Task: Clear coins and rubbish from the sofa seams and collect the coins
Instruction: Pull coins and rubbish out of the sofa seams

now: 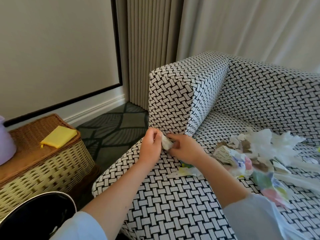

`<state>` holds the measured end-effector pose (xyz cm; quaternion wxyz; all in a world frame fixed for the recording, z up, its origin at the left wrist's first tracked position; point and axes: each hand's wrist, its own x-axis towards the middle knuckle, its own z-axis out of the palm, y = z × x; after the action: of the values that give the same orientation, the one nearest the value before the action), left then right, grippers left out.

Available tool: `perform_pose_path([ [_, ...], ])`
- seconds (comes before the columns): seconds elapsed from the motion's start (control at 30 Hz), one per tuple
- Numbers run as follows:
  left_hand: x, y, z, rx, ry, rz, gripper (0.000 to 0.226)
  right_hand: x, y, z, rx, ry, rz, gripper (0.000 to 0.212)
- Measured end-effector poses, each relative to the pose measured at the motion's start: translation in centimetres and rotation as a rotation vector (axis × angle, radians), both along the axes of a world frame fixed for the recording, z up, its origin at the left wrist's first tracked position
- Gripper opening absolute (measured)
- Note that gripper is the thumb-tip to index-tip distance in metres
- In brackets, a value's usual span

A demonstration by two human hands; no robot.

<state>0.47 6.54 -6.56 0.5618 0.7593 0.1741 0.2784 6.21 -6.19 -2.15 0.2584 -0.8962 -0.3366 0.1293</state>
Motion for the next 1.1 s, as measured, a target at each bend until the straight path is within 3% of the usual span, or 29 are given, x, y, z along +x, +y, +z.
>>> perform_pose_path([
  [0.03, 0.0, -0.2, 0.1, -0.051, -0.014, -0.012, 0.013, -0.2, 0.3, -0.3, -0.043, -0.015, 0.017, 0.009],
  [0.17, -0.3, 0.0, 0.2, -0.143, -0.068, 0.034, 0.015, -0.3, -0.3, -1.1, -0.07, -0.113, -0.041, 0.022],
  [0.3, -0.2, -0.2, -0.1, 0.083, 0.022, 0.045, 0.021, -0.5, -2.5, -0.8, -0.061, -0.212, -0.011, 0.027],
  [0.4, 0.3, -0.8, -0.3, 0.284, 0.122, -0.015, 0.023, 0.0, -4.4, 0.2, -0.024, -0.003, -0.1, 0.034],
  [0.5, 0.5, -0.8, -0.3, 0.449, 0.178, -0.023, 0.028, 0.6, -5.6, 1.9, -0.048, 0.053, -0.212, 0.042],
  [0.57, 0.5, -0.6, -0.3, 0.573, 0.218, -0.003, 0.028, 1.2, -6.2, 2.9, -0.279, -0.016, -0.261, 0.046],
  [0.67, 0.6, -0.6, -0.4, 0.794, 0.293, 0.004, 0.029, 1.5, -7.2, 4.8, -0.831, -0.177, -0.281, 0.03],
  [0.73, 0.8, -0.4, -0.5, 0.902, 0.353, -0.032, 0.034, 1.3, -7.2, 5.6, -0.984, -0.302, -0.277, 0.02],
  [0.77, 0.9, -0.2, -0.5, 0.941, 0.379, -0.057, 0.036, 1.2, -6.8, 5.8, -0.977, -0.396, -0.265, 0.016],
  [0.83, 1.0, 0.2, -0.4, 1.01, 0.427, -0.106, 0.038, 1.0, -5.5, 5.5, -0.777, -0.504, -0.219, 0.009],
  [0.93, 1.3, 0.6, -0.2, 1.064, 0.509, -0.164, 0.04, 0.2, -2.9, 4.5, -0.404, -0.292, -0.143, 0.034],
  [1.03, 1.7, 0.9, 0.0, 1.087, 0.57, -0.202, 0.04, -0.4, -1.3, 2.8, -0.335, -0.087, -0.031, 0.043],
  [1.1, 2.0, 1.0, -0.2, 1.065, 0.598, -0.222, 0.042, -0.5, -1.1, 1.6, -0.354, -0.054, -0.035, 0.052],
])
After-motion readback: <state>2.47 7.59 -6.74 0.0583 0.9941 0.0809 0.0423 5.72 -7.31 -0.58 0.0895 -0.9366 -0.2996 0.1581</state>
